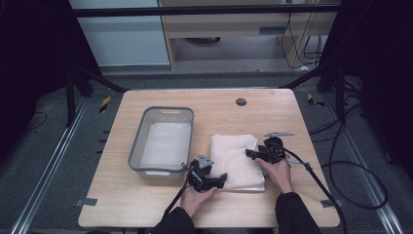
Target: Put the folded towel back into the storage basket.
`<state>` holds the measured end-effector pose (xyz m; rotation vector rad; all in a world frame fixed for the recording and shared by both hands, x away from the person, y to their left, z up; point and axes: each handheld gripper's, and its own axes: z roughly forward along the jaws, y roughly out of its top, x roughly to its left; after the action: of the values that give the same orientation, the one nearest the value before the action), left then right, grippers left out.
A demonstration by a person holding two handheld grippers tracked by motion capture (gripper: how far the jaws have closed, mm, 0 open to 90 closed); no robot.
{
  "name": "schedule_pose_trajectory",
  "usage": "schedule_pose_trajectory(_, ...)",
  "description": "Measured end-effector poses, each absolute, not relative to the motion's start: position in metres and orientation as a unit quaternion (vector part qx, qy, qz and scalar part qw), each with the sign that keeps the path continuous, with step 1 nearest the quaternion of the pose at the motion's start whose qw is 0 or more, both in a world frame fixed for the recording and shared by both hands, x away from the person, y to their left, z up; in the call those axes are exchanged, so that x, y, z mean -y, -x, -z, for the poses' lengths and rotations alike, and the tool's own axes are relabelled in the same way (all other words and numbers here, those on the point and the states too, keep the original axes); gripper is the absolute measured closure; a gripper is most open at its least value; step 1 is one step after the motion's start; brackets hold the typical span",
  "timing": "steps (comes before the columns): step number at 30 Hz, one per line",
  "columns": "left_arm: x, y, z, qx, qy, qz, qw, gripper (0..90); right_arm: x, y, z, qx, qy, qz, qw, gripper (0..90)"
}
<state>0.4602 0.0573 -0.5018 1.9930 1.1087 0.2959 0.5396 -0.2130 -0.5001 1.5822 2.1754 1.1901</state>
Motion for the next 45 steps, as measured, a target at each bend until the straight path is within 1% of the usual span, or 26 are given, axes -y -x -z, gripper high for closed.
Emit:
schedule_pose_trajectory(1, -0.057, -0.46, 0.502, -0.44, -0.791, -0.117, 0.409, 25.7, 0.213, -0.54, 0.5, -0.736, -0.535, -0.403, 0.1, 35.4)
schedule_pose_trajectory(3, -0.057, -0.461, 0.503, -0.44, -0.79, -0.113, 0.411, 25.8, 0.213, -0.539, 0.5, -0.734, -0.537, -0.404, 0.093, 39.1)
schedule_pose_trajectory(9, -0.056, -0.462, 0.505, -0.439, -0.789, -0.106, 0.415, 26.0, 0.213, -0.54, 0.5, -0.734, -0.537, -0.408, 0.083, 44.4)
schedule_pose_trajectory(11, -0.057, -0.462, 0.505, -0.438, -0.789, -0.101, 0.418, 28.5, 0.213, -0.54, 0.5, -0.732, -0.538, -0.41, 0.078, 47.1)
schedule_pose_trajectory(13, -0.057, -0.461, 0.505, -0.439, -0.788, -0.1, 0.42, 30.2, 0.213, -0.54, 0.5, -0.731, -0.539, -0.413, 0.069, 52.0)
schedule_pose_trajectory(15, -0.056, -0.461, 0.505, -0.438, -0.788, -0.1, 0.42, 30.5, 0.213, -0.54, 0.5, -0.73, -0.54, -0.414, 0.065, 53.3)
schedule_pose_trajectory(16, -0.057, -0.462, 0.505, -0.437, -0.789, -0.097, 0.421, 31.8, 0.213, -0.54, 0.499, -0.729, -0.54, -0.416, 0.059, 56.1)
schedule_pose_trajectory(18, -0.057, -0.462, 0.505, -0.437, -0.789, -0.093, 0.422, 33.1, 0.212, -0.54, 0.499, -0.729, -0.54, -0.417, 0.057, 57.2)
schedule_pose_trajectory(19, -0.057, -0.462, 0.505, -0.437, -0.789, -0.092, 0.423, 34.1, 0.212, -0.54, 0.499, -0.728, -0.54, -0.419, 0.052, 59.5)
schedule_pose_trajectory(21, -0.057, -0.462, 0.504, -0.437, -0.789, -0.087, 0.424, 35.3, 0.212, -0.54, 0.499, -0.728, -0.541, -0.419, 0.05, 60.2)
schedule_pose_trajectory(22, -0.057, -0.462, 0.504, -0.437, -0.788, -0.085, 0.425, 37.6, 0.212, -0.54, 0.499, -0.727, -0.541, -0.419, 0.048, 61.8)
schedule_pose_trajectory(24, -0.057, -0.461, 0.504, -0.438, -0.787, -0.079, 0.428, 39.2, 0.213, -0.54, 0.499, -0.727, -0.542, -0.419, 0.047, 62.6)
schedule_pose_trajectory(27, -0.058, -0.459, 0.505, -0.44, -0.782, -0.073, 0.435, 45.5, 0.213, -0.541, 0.498, -0.727, -0.541, -0.42, 0.042, 65.6)
schedule_pose_trajectory(32, -0.057, -0.458, 0.502, -0.441, -0.781, -0.07, 0.438, 56.9, 0.214, -0.541, 0.497, -0.726, -0.54, -0.425, 0.038, 69.7)
schedule_pose_trajectory(33, -0.058, -0.459, 0.501, -0.441, -0.78, -0.064, 0.44, 61.2, 0.214, -0.541, 0.496, -0.725, -0.54, -0.426, 0.035, 71.2)
schedule_pose_trajectory(34, -0.058, -0.459, 0.501, -0.441, -0.78, -0.064, 0.44, 62.8, 0.214, -0.541, 0.496, -0.724, -0.541, -0.426, 0.035, 71.7)
schedule_pose_trajectory(35, -0.059, -0.458, 0.5, -0.441, -0.778, -0.059, 0.444, 62.8, 0.214, -0.541, 0.496, -0.724, -0.541, -0.426, 0.035, 71.7)
schedule_pose_trajectory(38, -0.061, -0.458, 0.498, -0.439, -0.775, -0.056, 0.45, 66.7, 0.215, -0.54, 0.492, -0.723, -0.541, -0.428, 0.035, 72.6)
schedule_pose_trajectory(42, -0.063, -0.457, 0.495, -0.434, -0.775, -0.053, 0.456, 67.4, 0.217, -0.536, 0.486, -0.72, -0.541, -0.433, 0.035, 72.7)
schedule_pose_trajectory(45, -0.064, -0.454, 0.492, -0.43, -0.774, -0.053, 0.462, 67.6, 0.218, -0.532, 0.478, -0.72, -0.534, -0.441, 0.045, 72.7)
